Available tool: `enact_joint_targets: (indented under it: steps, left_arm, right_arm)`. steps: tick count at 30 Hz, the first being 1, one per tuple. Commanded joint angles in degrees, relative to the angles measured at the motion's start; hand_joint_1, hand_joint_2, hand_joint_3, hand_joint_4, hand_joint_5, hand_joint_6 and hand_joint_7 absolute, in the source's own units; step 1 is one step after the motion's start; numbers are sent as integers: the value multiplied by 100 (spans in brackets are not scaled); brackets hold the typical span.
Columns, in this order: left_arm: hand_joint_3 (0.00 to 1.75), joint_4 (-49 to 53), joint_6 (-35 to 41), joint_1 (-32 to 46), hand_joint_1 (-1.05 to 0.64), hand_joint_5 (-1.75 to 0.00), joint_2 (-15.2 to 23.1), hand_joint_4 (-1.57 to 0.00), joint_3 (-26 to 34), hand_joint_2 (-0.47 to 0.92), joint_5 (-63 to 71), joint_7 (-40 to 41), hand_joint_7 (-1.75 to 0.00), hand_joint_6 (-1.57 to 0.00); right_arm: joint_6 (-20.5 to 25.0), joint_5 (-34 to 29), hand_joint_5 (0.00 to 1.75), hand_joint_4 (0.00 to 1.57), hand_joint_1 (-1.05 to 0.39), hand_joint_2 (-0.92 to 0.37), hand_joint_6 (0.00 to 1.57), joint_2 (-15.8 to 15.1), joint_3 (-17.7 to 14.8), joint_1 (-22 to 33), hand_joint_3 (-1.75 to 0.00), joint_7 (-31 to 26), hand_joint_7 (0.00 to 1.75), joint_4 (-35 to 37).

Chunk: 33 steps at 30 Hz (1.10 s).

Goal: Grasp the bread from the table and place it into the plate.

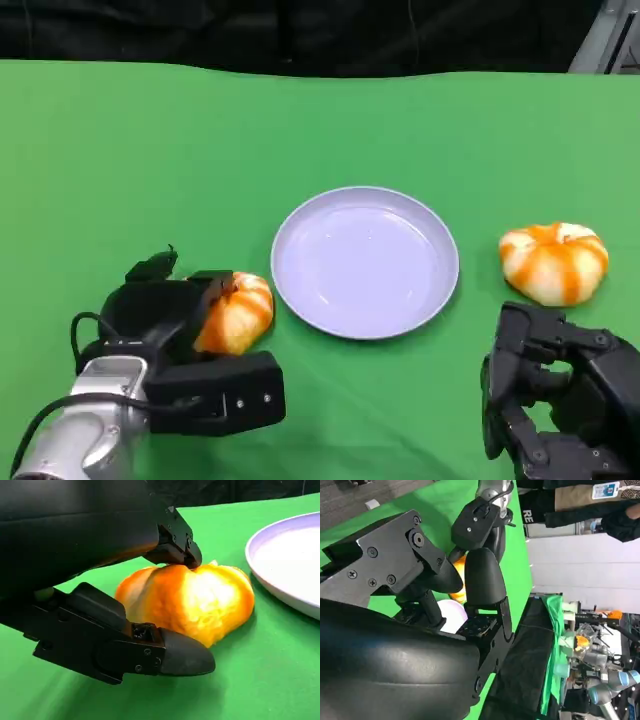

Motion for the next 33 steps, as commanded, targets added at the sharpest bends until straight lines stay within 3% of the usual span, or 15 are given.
enact_joint_targets:
  steps: [1,20,23,25,26,27,29,30,31,32,33]
  left_arm:
    - [42,339,36,-217,-90,-1,-6,-6,-64,92,-70,228,0,-35]
    - [58,955,-225,-346,-53,-4,-86,-19,-13,92,-416,1126,-1,-39]
    - [40,1016,-436,-309,-31,-10,-93,-45,97,92,-615,1380,-5,-53]
    - [30,1131,-775,-305,-15,-14,-60,-80,191,92,-776,1649,-7,-77]
    - [23,1187,-899,-315,-10,-31,-39,-100,226,92,-838,1732,-8,-97]
    - [19,1236,-970,-331,-7,-77,-27,-102,241,92,-871,1772,-7,-116]
    - [17,1337,-1075,-346,-5,-106,-6,-100,265,92,-900,1940,-5,-126]
    - [32,1387,-1121,-346,-5,-147,5,-92,284,84,-908,2057,-79,-107]
    - [44,1435,-1165,-349,-5,-160,16,-89,301,78,-921,2155,-126,-86]
    - [56,1475,-1199,-356,-6,-169,22,-86,308,71,-932,2221,-155,-74]
    - [61,1507,-1221,-366,-6,-172,25,-85,306,69,-940,2251,-164,-69]
  right_arm:
    - [4,60,175,84,-8,-56,67,-83,-83,52,-128,9,166,-58]
    - [10,43,175,87,-7,-58,66,-51,-51,84,-128,-40,169,-138]
    - [26,36,175,87,-6,-58,66,-32,-42,98,-127,-67,169,-158]
    - [16,8,175,87,-6,-57,66,-32,-35,105,-127,-81,169,-165]
    - [22,15,175,86,-6,-58,66,-37,-36,107,-127,-77,169,-168]
    - [28,24,175,86,-6,-58,66,-41,-38,108,-127,-73,169,-170]
    - [6,23,175,85,-6,-58,65,-46,-45,101,-127,-65,169,-155]
    - [-21,15,175,85,-6,-58,65,-46,-51,95,-127,-63,169,-138]
    - [-20,13,175,85,-5,-58,65,-46,-56,92,-127,-67,169,-136]
    - [-16,12,175,85,-5,-58,65,-46,-59,90,-127,-69,169,-137]
    - [-8,14,175,85,-5,-58,65,-46,-59,91,-127,-72,169,-140]
